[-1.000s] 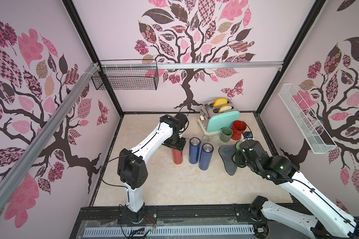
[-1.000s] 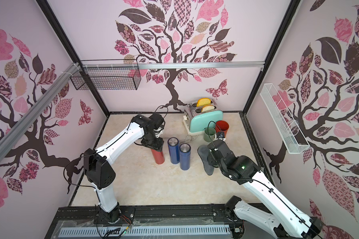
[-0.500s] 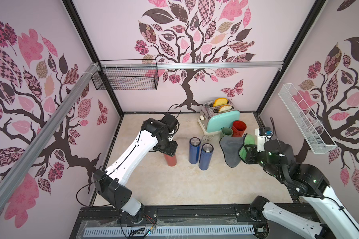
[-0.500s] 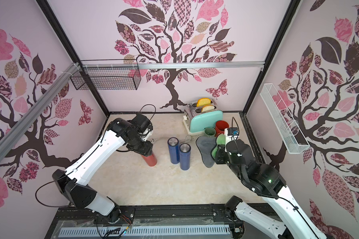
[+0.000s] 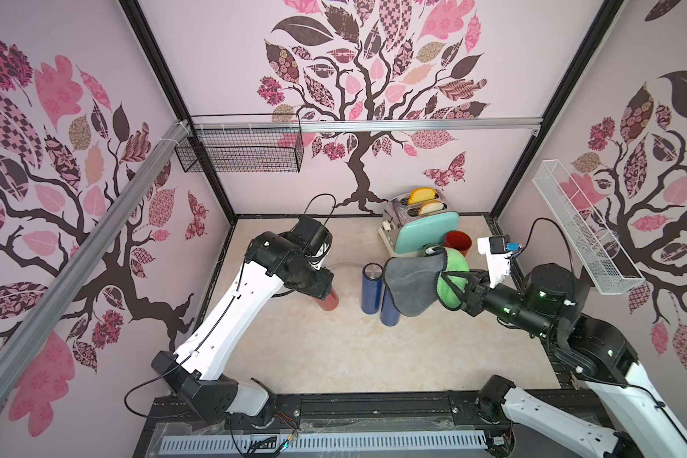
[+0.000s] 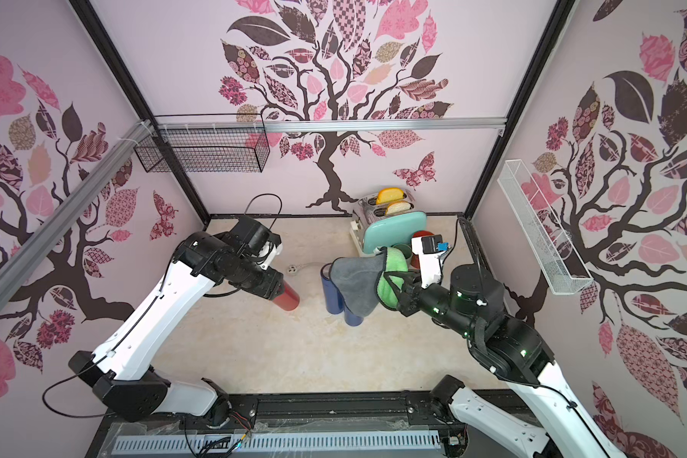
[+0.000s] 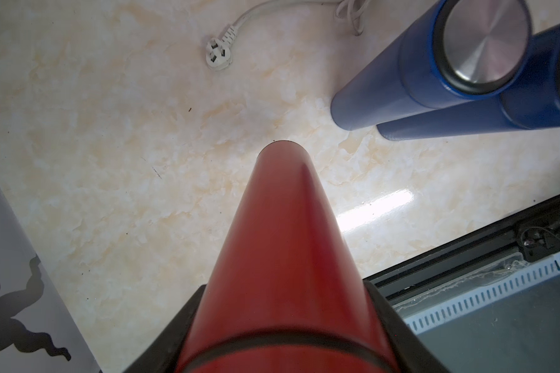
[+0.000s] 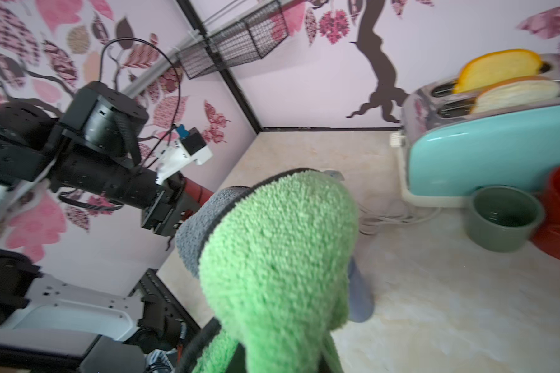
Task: Wipe the surface of the thermos
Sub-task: Wipe the dirt from the surface of the thermos.
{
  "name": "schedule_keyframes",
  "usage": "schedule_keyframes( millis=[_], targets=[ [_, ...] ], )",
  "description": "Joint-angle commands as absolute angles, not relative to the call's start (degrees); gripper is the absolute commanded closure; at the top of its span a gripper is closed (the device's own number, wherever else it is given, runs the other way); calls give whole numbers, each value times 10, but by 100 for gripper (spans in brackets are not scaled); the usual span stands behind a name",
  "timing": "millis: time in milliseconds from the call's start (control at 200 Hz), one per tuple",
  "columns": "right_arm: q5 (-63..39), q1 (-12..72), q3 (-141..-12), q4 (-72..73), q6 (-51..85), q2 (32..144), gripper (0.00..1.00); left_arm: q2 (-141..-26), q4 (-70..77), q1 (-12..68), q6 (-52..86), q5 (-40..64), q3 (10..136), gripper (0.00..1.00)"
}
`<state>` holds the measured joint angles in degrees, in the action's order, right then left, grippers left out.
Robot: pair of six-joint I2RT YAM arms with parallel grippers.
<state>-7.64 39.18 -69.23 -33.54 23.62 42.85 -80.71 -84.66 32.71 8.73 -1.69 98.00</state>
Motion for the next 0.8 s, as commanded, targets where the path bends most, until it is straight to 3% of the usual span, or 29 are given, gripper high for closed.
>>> schedule_keyframes(
  millis=[0, 460, 675, 795],
  targets=[
    [-207, 389, -649, -199, 284, 425, 100, -758, -780, 342, 72, -23, 976, 100],
    [-277, 412, -607, -41, 359, 486, 100, -548, -523, 380, 81, 3, 777, 100],
    [-143, 576, -663, -59, 292, 563, 100, -499, -484, 386, 84, -14, 746, 100],
    [-109, 618, -690, -55, 279, 612, 100, -495, -486, 388, 81, -14, 747, 100]
  ],
)
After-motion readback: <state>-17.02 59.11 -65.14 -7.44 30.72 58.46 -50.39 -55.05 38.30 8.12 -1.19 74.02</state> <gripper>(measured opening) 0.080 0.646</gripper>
